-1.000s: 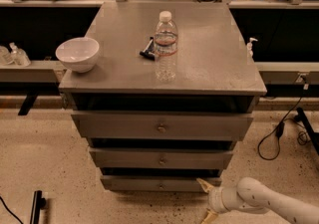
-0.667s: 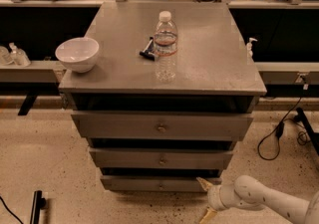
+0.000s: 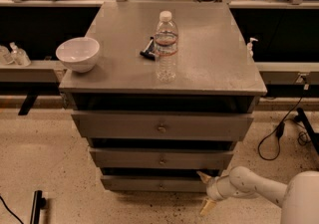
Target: Open bottom drawer
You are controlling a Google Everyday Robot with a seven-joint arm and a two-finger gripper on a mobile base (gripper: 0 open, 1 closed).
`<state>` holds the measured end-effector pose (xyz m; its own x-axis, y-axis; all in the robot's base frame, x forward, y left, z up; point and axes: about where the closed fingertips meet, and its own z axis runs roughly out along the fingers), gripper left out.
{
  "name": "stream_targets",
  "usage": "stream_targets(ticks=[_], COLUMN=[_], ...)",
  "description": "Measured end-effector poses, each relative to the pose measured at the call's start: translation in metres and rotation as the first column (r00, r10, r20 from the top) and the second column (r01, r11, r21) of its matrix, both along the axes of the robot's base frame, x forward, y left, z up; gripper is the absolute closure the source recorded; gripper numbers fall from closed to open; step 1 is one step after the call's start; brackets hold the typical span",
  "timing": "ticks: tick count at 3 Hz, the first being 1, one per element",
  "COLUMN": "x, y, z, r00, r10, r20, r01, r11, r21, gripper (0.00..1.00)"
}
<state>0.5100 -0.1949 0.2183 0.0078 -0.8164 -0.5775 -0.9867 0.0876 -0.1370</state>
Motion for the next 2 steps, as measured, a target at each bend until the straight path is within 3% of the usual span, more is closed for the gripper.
stream_targets(ticks=[2], x=[0.033], y=[-0.005], z=[-0.022], r00=[0.9997], r10=[-0.007], r20=[-0.022], r01=[0.006], r11=[0.999], r21=[-0.034], gripper=[0.00])
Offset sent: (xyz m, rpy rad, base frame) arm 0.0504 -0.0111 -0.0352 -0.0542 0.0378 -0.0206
